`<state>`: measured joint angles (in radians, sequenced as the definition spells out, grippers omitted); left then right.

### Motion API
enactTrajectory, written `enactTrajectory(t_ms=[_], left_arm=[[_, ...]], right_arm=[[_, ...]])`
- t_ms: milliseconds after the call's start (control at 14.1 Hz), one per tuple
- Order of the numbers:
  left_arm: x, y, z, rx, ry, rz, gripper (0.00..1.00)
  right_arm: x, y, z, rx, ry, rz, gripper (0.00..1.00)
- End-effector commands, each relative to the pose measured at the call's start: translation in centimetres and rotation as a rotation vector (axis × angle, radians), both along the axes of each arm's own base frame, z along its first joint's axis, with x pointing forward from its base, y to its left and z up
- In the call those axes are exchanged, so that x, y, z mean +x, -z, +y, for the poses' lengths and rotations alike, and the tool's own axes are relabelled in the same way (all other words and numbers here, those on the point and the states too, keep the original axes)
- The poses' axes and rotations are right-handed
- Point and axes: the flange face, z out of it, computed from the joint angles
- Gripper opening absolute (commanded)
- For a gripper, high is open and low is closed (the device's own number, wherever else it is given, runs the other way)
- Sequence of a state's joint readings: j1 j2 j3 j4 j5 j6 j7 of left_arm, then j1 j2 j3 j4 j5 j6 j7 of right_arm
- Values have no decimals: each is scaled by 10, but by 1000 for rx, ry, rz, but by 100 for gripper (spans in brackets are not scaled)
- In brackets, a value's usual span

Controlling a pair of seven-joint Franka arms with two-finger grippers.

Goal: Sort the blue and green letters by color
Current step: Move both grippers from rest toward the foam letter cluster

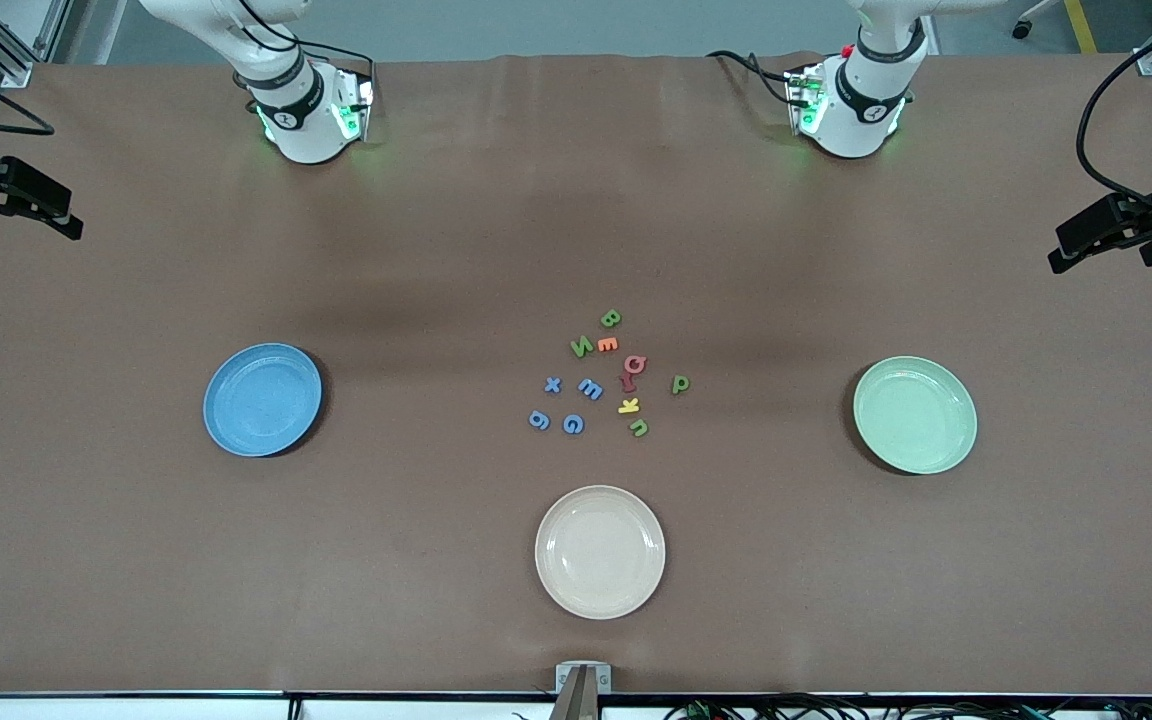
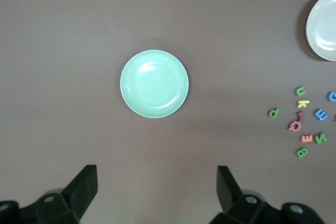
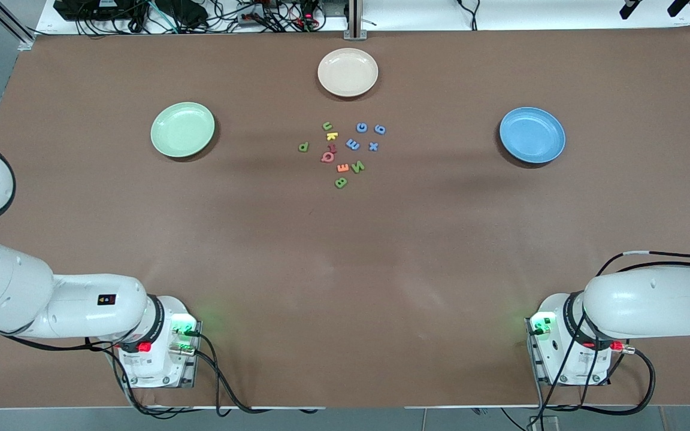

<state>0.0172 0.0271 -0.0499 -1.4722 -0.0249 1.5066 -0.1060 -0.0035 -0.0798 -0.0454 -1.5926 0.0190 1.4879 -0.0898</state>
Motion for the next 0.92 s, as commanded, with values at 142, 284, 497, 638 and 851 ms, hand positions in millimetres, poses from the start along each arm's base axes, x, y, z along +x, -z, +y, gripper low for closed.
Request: enactTrajectory(t_ms=[142, 284, 497, 638, 851], left_arm=[[-6, -1, -1, 4, 4, -1, 100], [-8, -4, -1, 3, -14, 5, 100], [-8, 6, -5, 3, -1, 59, 100], [-7, 35, -15, -24, 16, 180, 100], [11, 89, -60, -33, 18, 277, 100]], right_arm=[[-3, -5, -3, -11, -8, -6, 100], [-2, -3, -3, -10, 3, -1, 100], [2, 2, -3, -11, 2, 9, 100], [3, 3, -3, -11, 0, 9, 100], [5, 5, -4, -13, -1, 5, 100]])
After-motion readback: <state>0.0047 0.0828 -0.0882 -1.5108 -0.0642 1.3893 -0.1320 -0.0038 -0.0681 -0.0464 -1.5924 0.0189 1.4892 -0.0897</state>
